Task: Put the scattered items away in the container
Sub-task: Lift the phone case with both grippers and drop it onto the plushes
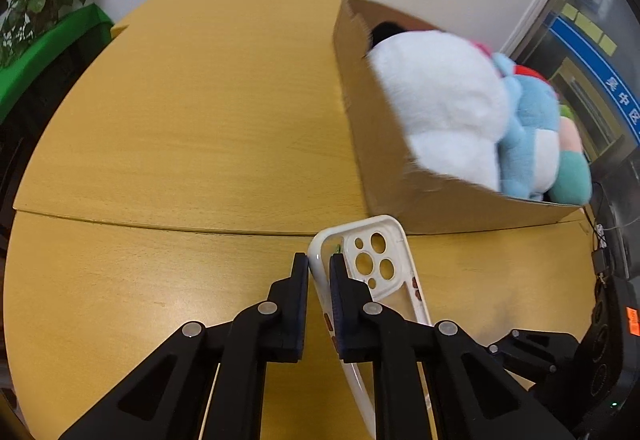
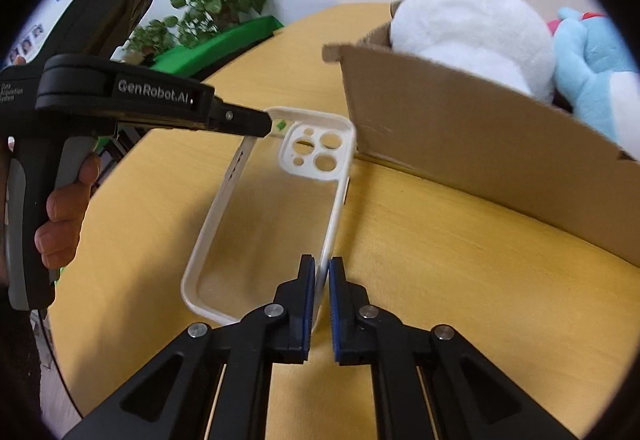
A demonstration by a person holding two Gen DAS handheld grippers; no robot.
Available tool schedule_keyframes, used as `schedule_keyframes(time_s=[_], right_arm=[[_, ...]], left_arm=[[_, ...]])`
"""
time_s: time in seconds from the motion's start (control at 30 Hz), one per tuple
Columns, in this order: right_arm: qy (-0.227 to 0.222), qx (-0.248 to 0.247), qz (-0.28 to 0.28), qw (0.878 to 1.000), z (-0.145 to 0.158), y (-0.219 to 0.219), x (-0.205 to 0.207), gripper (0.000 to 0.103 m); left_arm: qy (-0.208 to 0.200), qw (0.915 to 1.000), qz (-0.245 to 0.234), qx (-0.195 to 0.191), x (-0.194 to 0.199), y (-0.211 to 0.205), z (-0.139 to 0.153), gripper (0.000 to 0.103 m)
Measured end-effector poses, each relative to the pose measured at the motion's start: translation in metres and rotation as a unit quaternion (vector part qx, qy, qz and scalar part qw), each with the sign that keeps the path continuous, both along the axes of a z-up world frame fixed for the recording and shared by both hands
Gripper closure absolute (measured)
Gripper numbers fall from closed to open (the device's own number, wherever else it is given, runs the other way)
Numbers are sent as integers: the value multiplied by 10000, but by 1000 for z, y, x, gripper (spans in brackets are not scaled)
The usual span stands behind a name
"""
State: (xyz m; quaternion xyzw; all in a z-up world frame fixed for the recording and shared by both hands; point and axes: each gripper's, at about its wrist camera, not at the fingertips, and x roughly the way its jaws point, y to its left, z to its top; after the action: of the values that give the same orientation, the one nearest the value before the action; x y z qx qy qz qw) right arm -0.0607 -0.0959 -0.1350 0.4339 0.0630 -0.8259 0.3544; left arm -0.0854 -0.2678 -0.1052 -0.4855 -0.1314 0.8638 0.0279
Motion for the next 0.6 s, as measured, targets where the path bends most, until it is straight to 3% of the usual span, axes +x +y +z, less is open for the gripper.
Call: schedule_keyframes(time_s=[0.23, 0.4, 0.6], right_arm=[[312, -696, -97, 9970, 50, 58, 15, 97], [671, -1136, -397, 9905, 93, 100, 10, 97], [1261, -1411, -786, 9788, 141, 162, -3, 98]], left_arm=[[484, 9987, -149, 29, 21, 36, 52, 93], [1085, 9931, -454, -31, 20, 79, 107, 93], [1623, 9824, -922, -40, -20, 130, 158, 94]])
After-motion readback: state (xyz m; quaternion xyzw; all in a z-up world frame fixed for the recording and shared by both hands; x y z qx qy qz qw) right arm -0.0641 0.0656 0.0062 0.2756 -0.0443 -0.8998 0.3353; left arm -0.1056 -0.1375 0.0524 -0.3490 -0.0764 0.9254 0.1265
